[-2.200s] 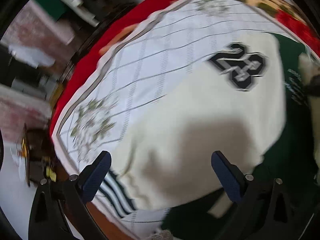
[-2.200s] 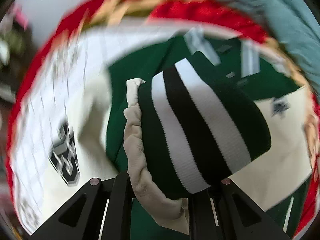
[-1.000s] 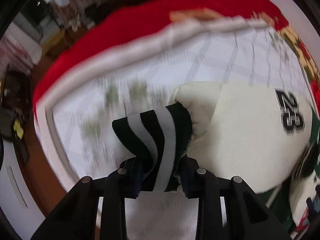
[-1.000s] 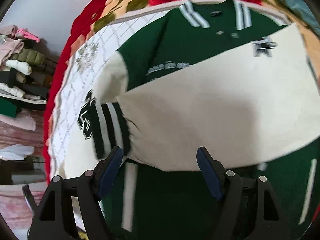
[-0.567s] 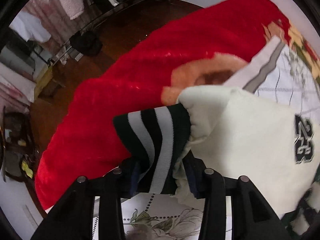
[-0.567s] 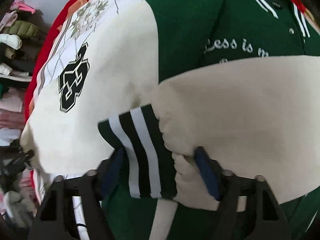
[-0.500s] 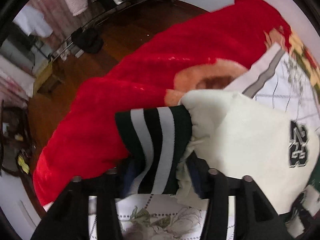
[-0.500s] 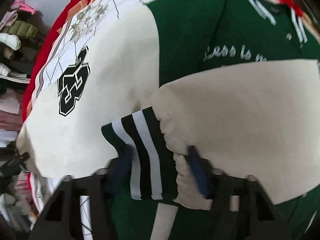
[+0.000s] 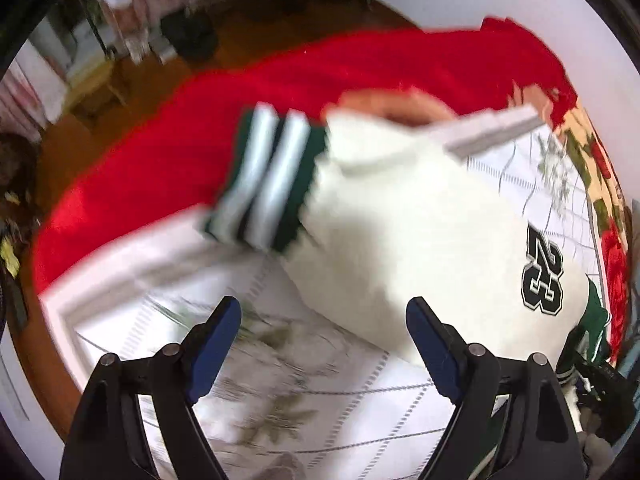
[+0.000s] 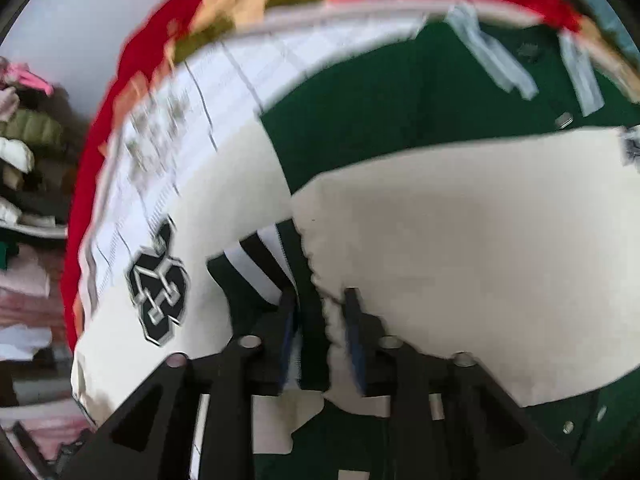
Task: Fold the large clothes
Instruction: 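Fold the held sleeve across the body with right tool while left tool grasps other cuff, then fold the numbered sleeve across the body with left tool while right tool releases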
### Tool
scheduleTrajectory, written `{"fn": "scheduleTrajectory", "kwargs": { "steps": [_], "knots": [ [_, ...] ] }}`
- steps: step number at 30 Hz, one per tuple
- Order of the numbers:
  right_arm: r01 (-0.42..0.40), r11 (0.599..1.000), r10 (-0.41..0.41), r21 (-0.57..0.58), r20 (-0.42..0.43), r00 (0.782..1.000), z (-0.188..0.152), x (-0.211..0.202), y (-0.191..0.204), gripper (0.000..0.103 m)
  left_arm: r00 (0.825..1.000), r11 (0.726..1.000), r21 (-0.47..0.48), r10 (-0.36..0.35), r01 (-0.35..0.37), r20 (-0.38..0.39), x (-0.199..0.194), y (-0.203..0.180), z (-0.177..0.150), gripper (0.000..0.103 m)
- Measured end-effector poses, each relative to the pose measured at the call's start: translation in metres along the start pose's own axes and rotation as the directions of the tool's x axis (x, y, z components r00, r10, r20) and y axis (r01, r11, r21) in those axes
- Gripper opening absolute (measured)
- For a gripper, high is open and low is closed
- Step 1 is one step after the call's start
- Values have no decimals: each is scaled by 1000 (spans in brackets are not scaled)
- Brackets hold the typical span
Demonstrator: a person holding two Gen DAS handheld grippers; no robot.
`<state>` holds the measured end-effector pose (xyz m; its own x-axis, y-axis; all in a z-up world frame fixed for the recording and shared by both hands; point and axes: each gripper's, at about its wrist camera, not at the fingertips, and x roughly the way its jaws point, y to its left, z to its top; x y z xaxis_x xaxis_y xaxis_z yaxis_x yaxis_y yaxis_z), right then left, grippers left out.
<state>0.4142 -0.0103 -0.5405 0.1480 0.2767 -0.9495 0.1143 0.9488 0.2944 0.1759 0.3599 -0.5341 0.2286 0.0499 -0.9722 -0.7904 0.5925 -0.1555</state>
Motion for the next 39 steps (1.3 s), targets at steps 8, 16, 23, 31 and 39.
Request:
{"fn": "scheduleTrajectory", "kwargs": {
  "steps": [8,16,23,31,39],
  "knots": [
    [-48,998,51,-38,85,995,-19,-55,-29,59,997,995,-86,-56,52,-48,40,-14,5,84],
    [-14,1000,12,27,48,999,-50,-57,-80,60,998,969,-247,0,14,56,44,-6,28,84],
    [-20,999,19,27,25,1000,-51,-46,-84,60,977,975,-217,89,-46,193,21,-10,51,24],
    [-68,997,69,-26,12,998,-39,-42,-48,60,948,995,-79,86,-65,307,-14,-49,75,5],
    [-34,999,33,-20,-79,996,-24,-1,-17,59,887,988,85,74,-126,456,-66,-105,64,4]
  ]
}}
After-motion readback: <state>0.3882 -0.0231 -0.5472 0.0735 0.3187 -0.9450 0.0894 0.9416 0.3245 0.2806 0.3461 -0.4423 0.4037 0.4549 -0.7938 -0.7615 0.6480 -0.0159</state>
